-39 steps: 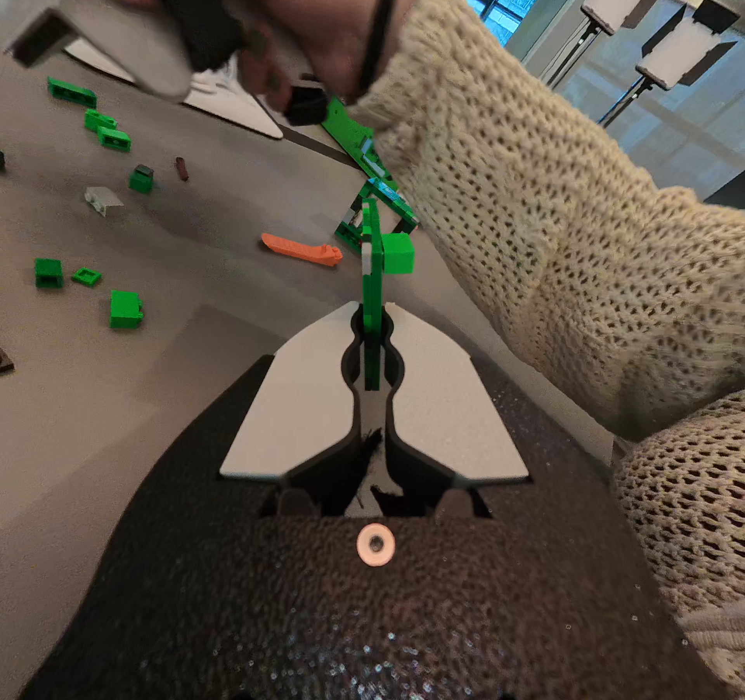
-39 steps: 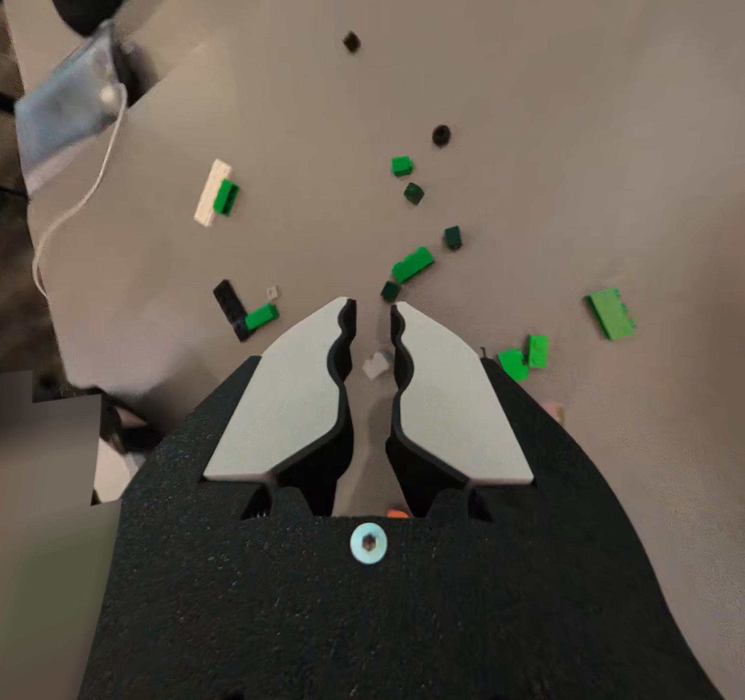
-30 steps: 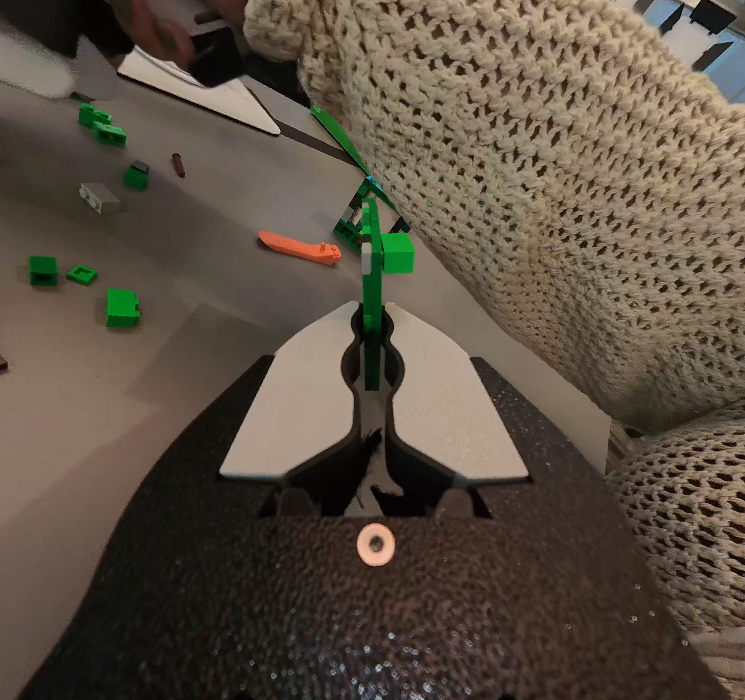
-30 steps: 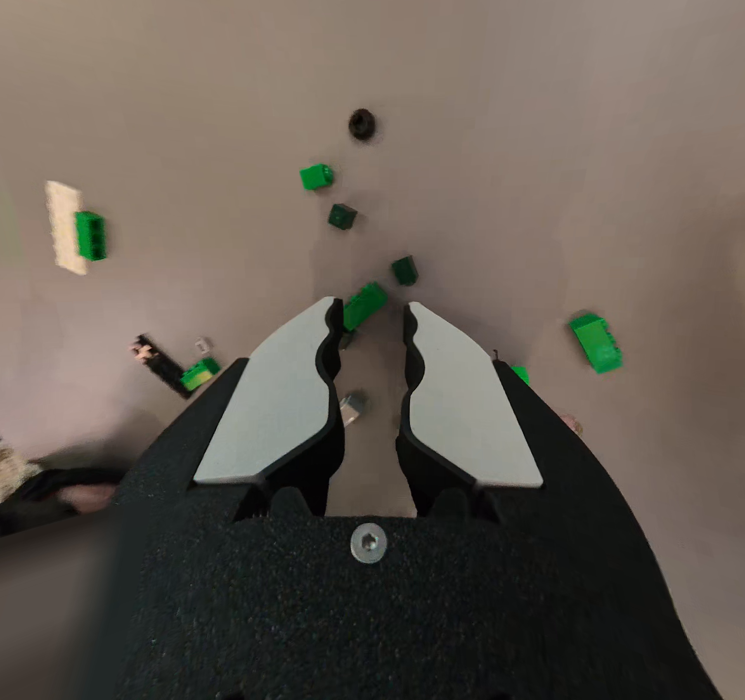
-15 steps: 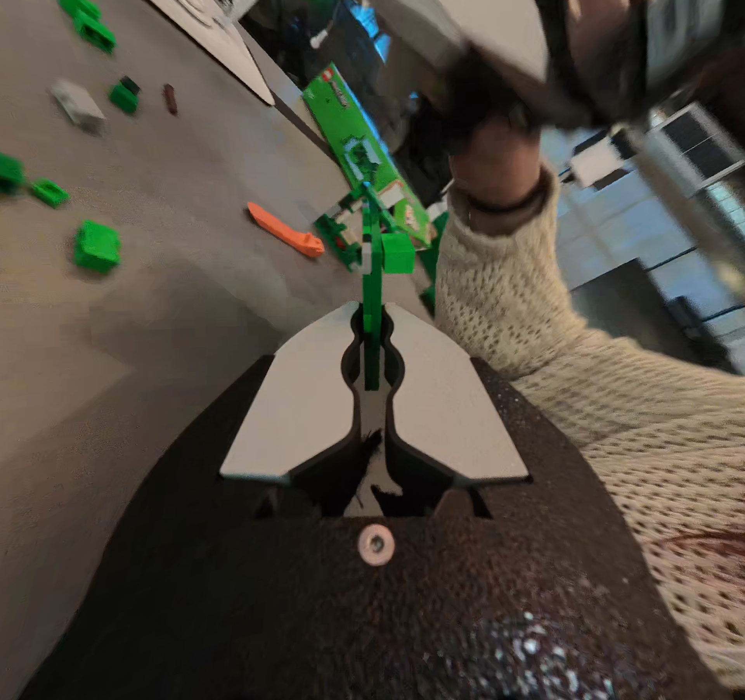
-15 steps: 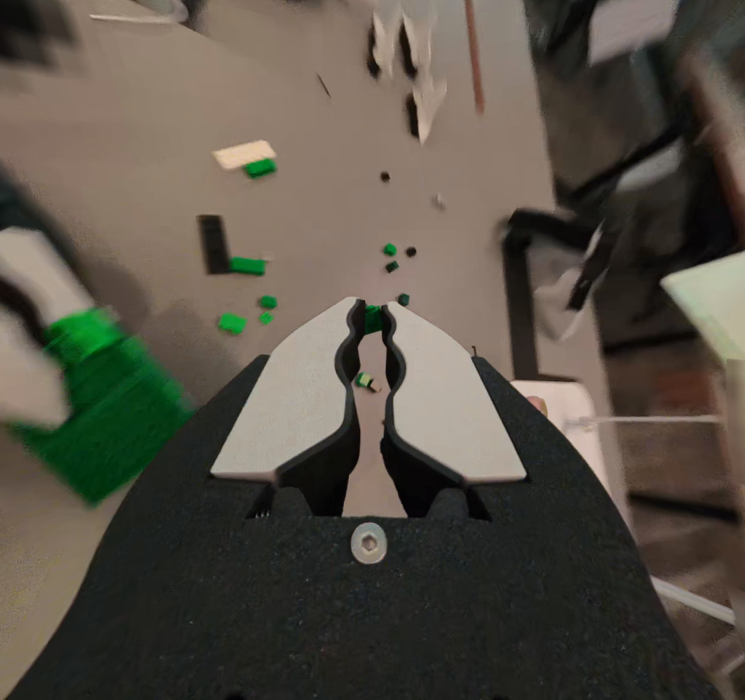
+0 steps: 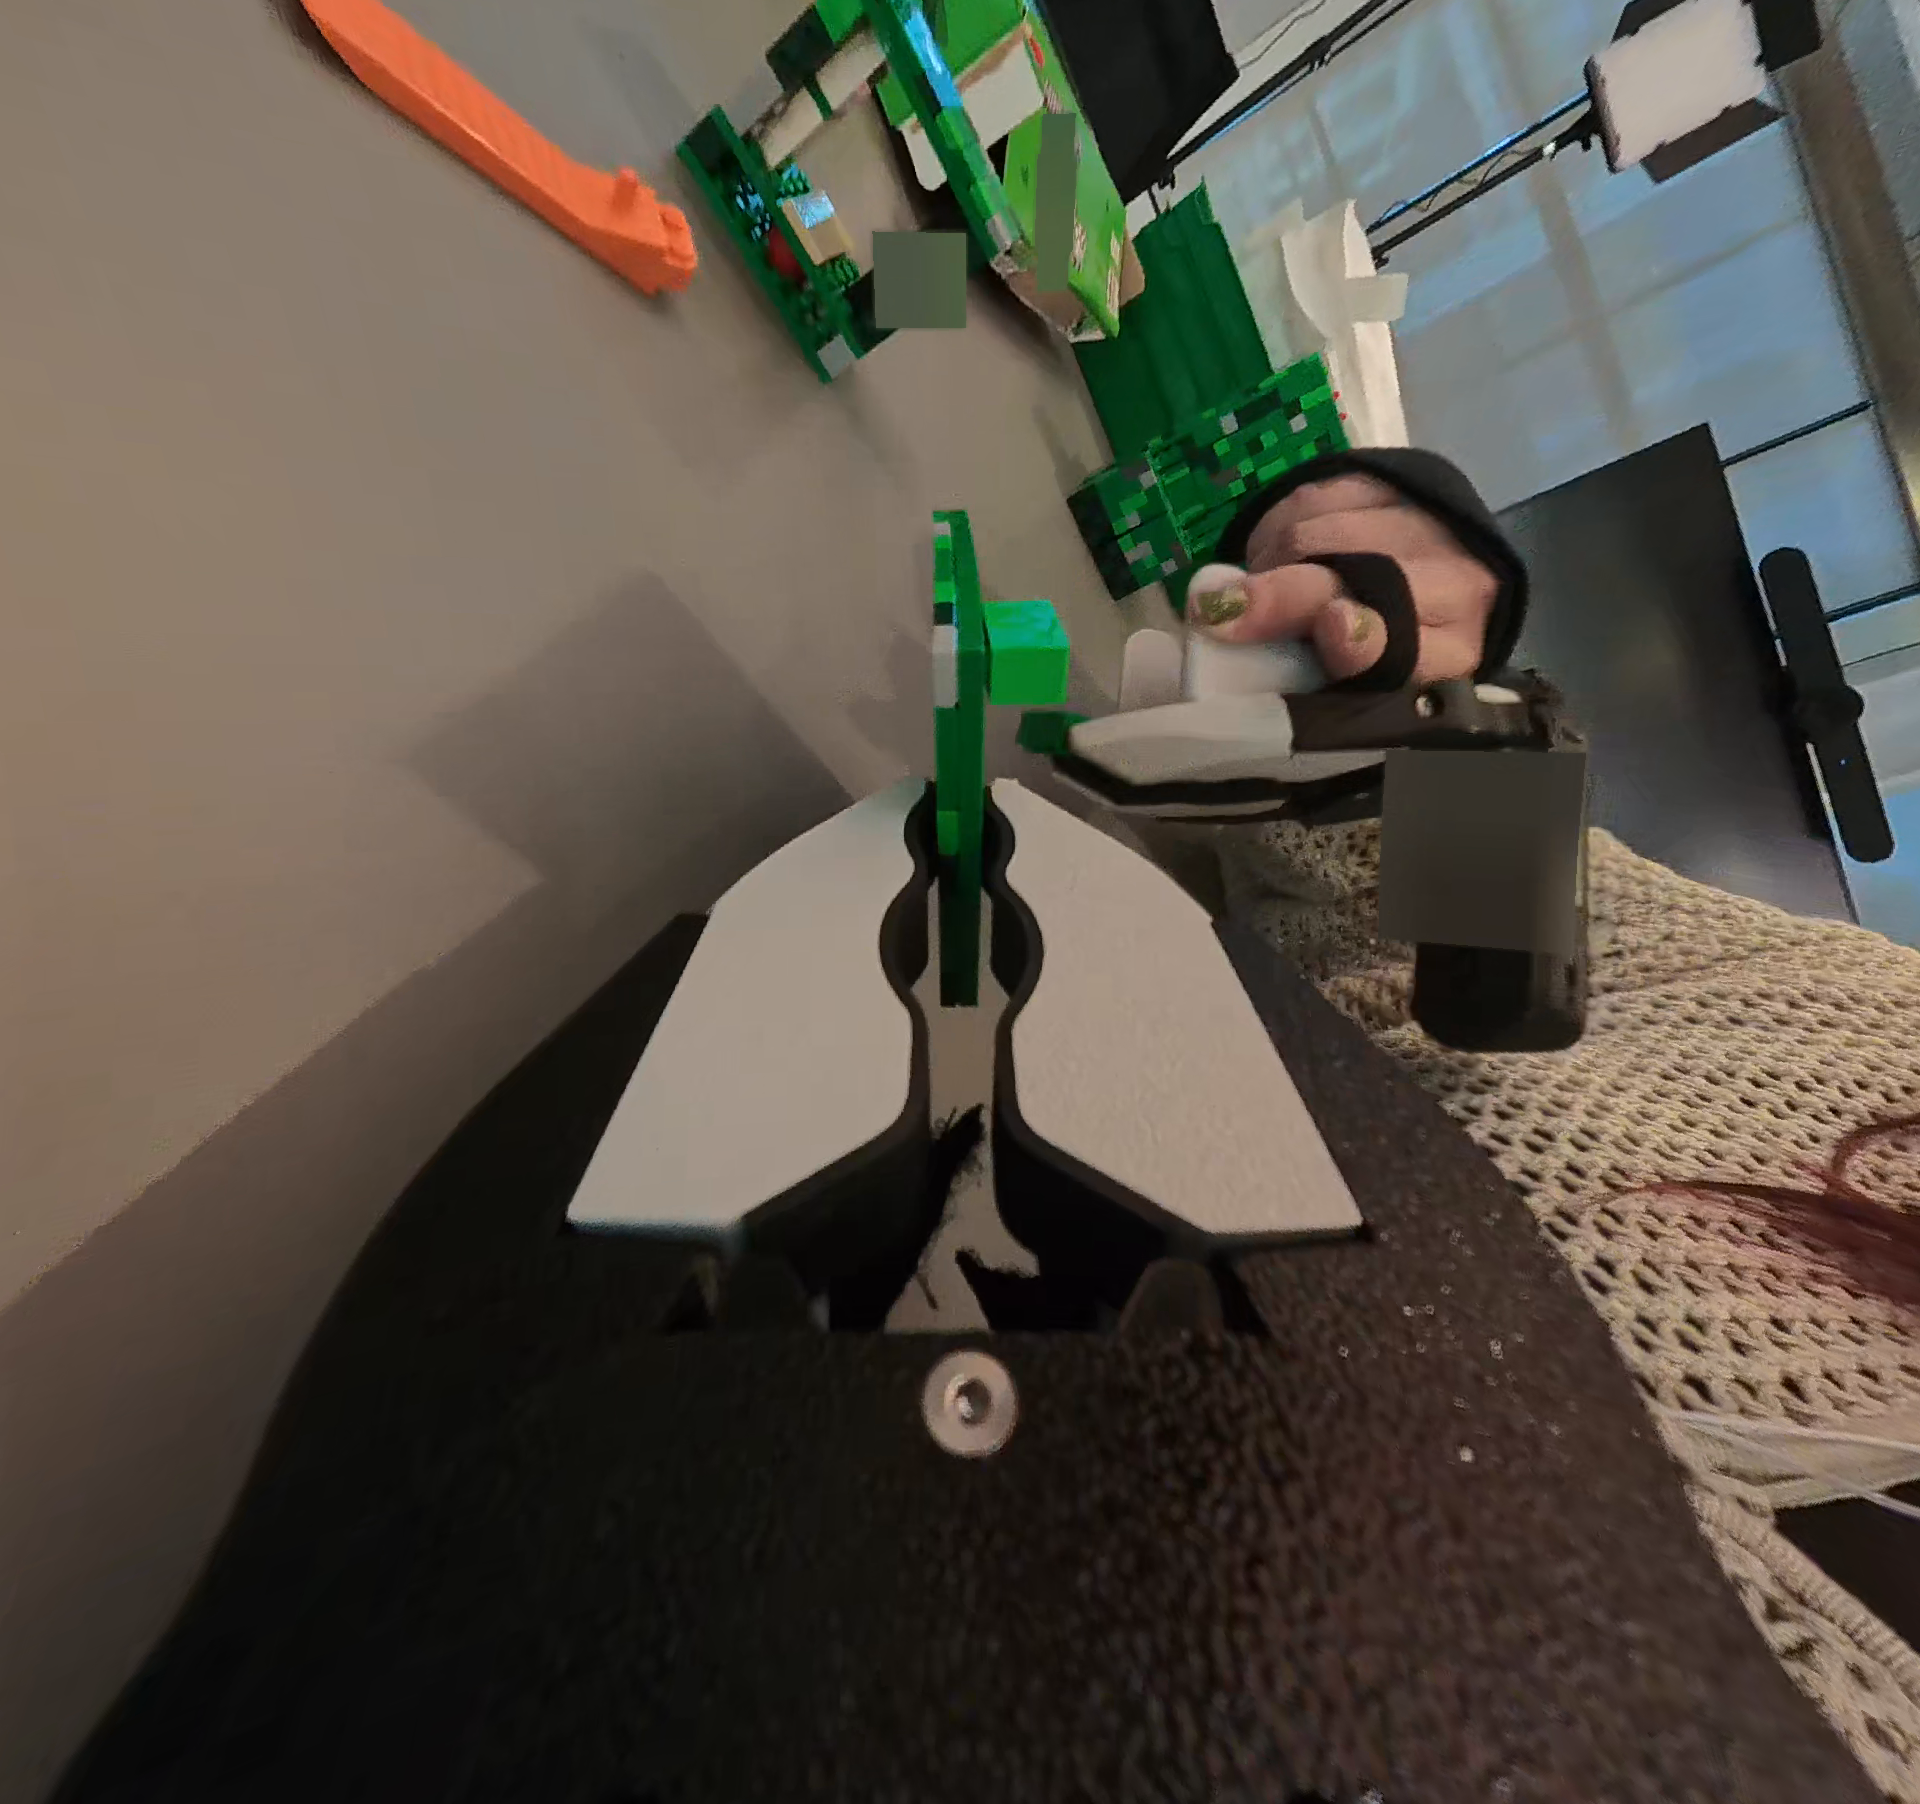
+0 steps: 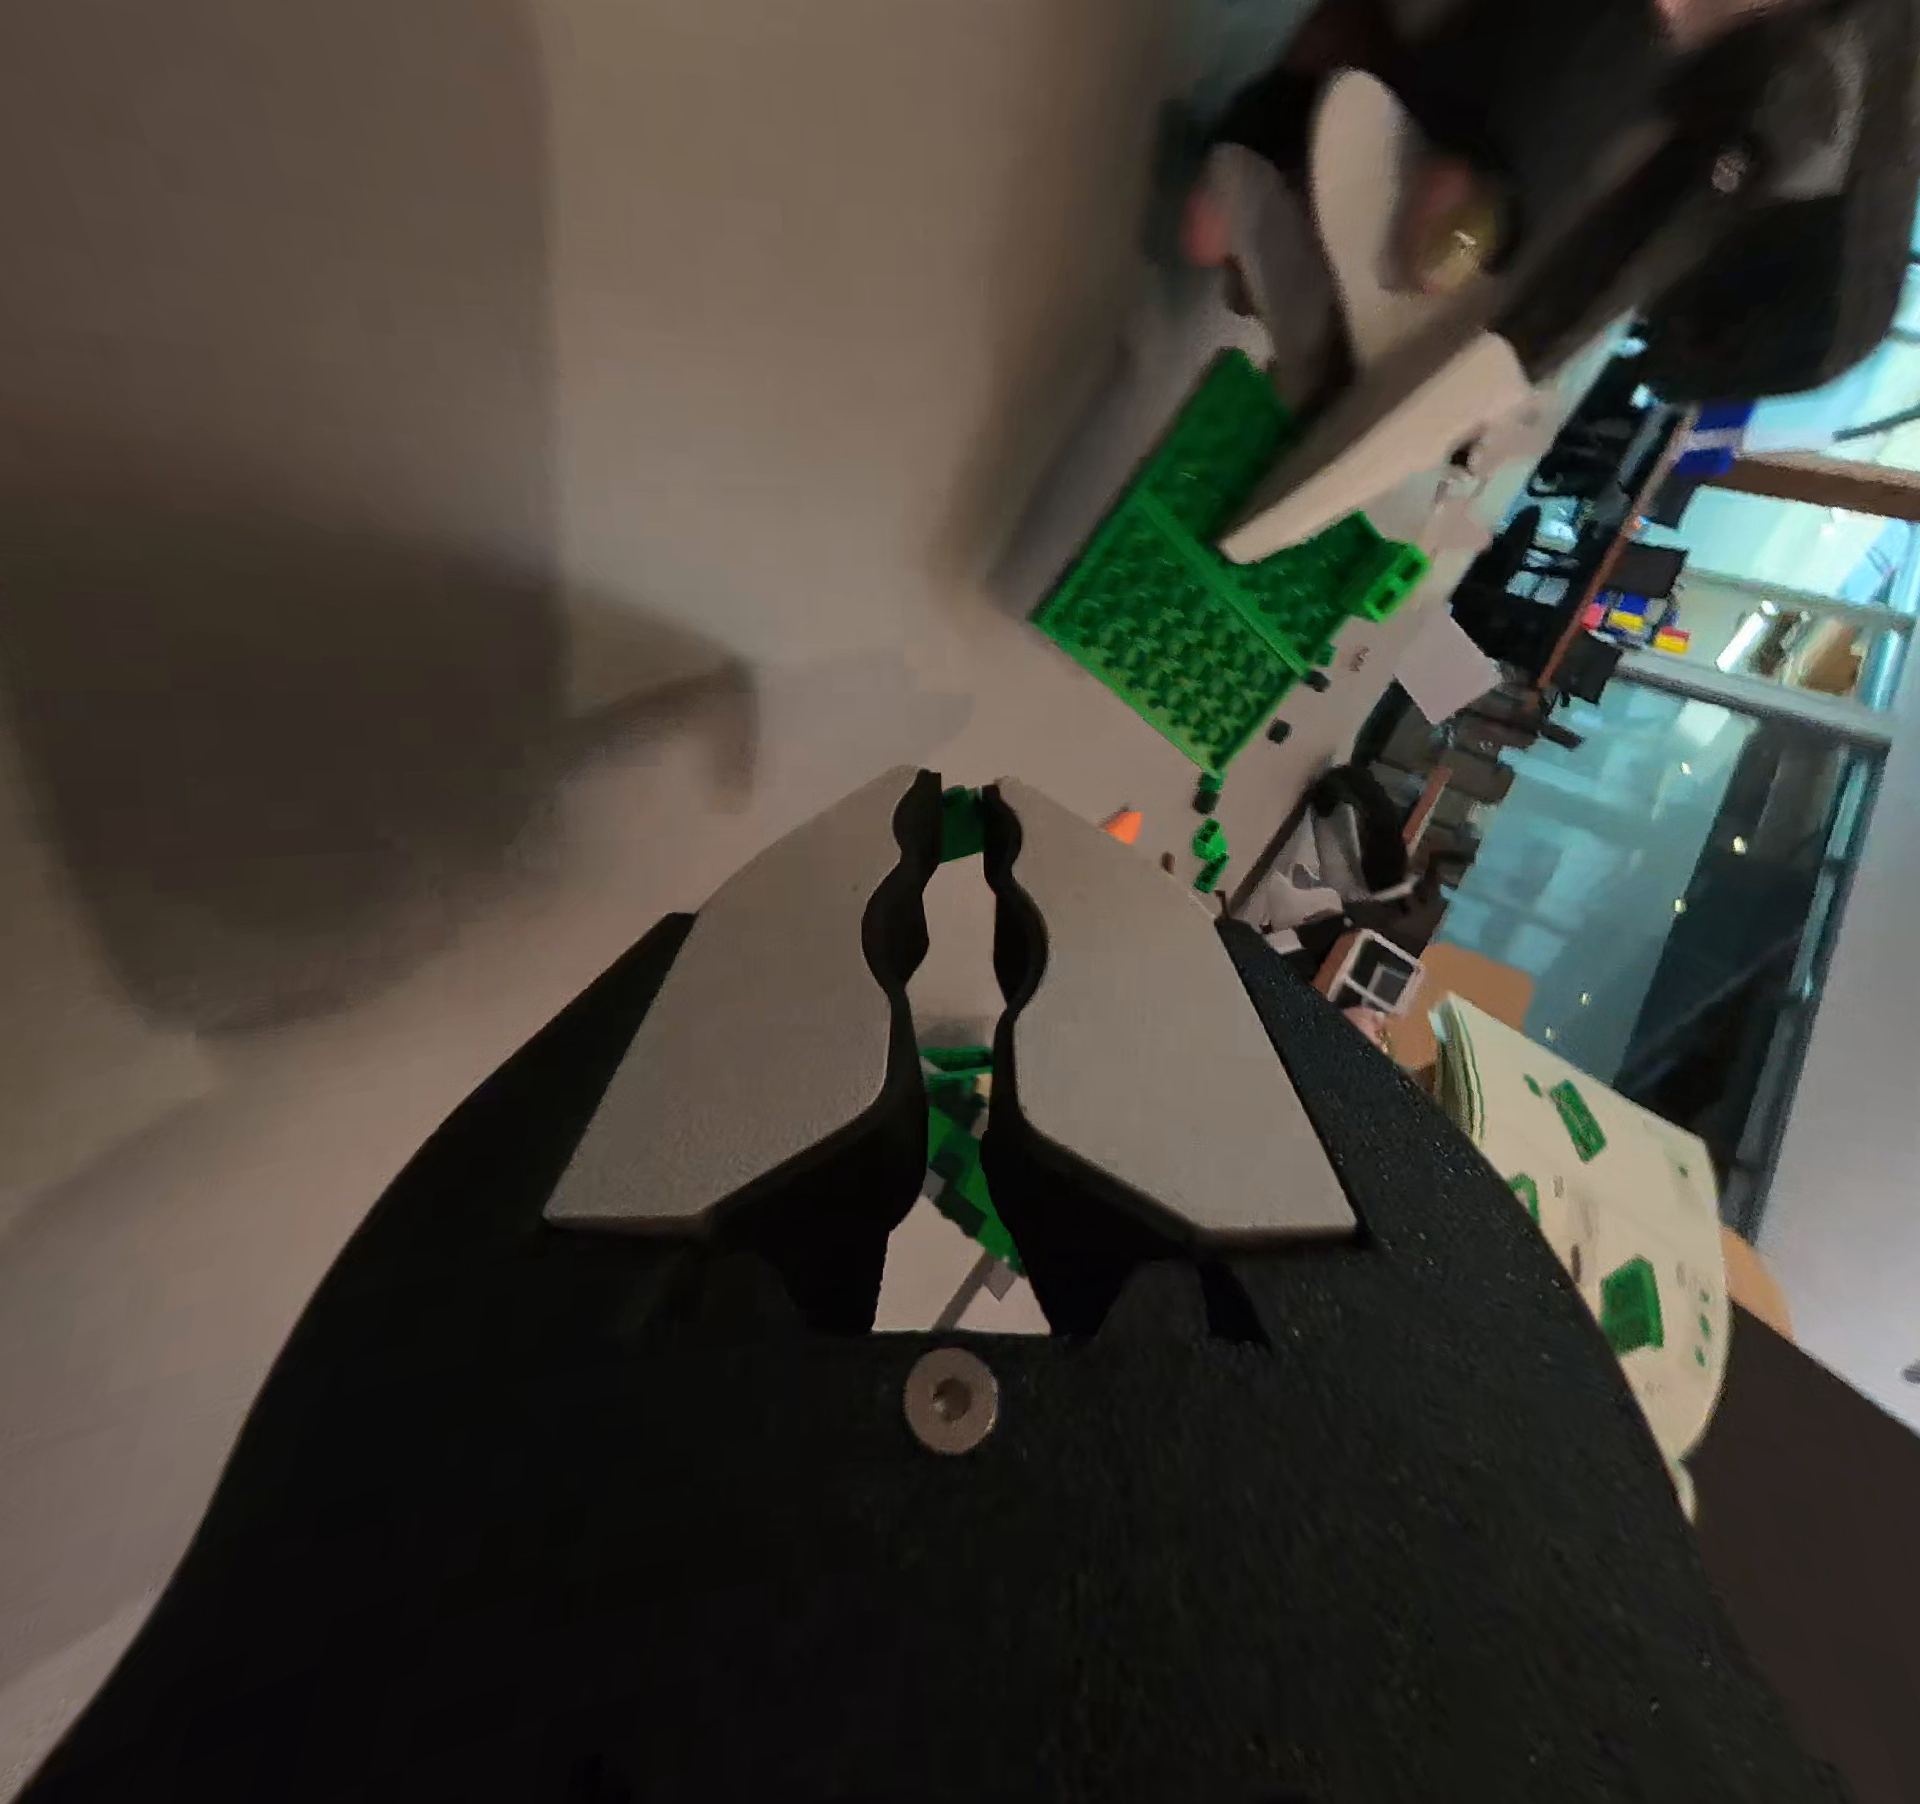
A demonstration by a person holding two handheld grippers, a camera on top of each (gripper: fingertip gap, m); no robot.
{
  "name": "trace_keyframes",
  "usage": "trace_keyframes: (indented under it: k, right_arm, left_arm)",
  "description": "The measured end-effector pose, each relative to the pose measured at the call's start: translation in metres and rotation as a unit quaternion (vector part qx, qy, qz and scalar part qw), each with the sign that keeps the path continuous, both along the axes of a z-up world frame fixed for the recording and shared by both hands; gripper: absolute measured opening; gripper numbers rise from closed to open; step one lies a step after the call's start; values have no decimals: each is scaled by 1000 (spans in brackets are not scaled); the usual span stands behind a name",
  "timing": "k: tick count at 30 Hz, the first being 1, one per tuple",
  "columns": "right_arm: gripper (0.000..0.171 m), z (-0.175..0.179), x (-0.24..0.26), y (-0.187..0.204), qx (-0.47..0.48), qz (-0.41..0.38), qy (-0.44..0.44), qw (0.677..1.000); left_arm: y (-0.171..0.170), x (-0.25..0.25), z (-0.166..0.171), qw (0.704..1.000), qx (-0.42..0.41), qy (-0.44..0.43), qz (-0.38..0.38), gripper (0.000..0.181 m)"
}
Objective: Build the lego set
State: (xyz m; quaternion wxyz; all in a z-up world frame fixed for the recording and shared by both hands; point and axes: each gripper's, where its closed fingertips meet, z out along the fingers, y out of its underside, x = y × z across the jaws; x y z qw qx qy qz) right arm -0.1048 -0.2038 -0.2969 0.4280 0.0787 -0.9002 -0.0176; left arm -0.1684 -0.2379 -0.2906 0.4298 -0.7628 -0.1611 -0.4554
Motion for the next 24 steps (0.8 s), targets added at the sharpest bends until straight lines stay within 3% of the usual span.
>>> trace_keyframes:
  k: [5,8,10,14,21,24]
  right_arm:
    - [9,-22,22,-10,-19,13,-87,996]
    - [19,-25,31,-1,-90,-47,-166,981]
    - [21,-21,39,-2,-200,-93,-240,945]
    - [25,-19,48,3,-343,-178,-382,840]
    - [28,-22,40,23,-407,-325,-359,774]
    - [27,-19,47,18,-466,-383,-366,709]
  left_arm:
    - [5,10,-3,1000,-9,2,-13,6]
    - [6,11,-3,1000,-8,1,-13,6]
    - [5,12,-3,1000,-7,-6,-19,6]
    - [5,16,-3,999,-9,-8,-34,6]
    - [4,16,-2,999,-4,-9,-35,6]
    - [5,17,-1,999,0,-5,-33,6]
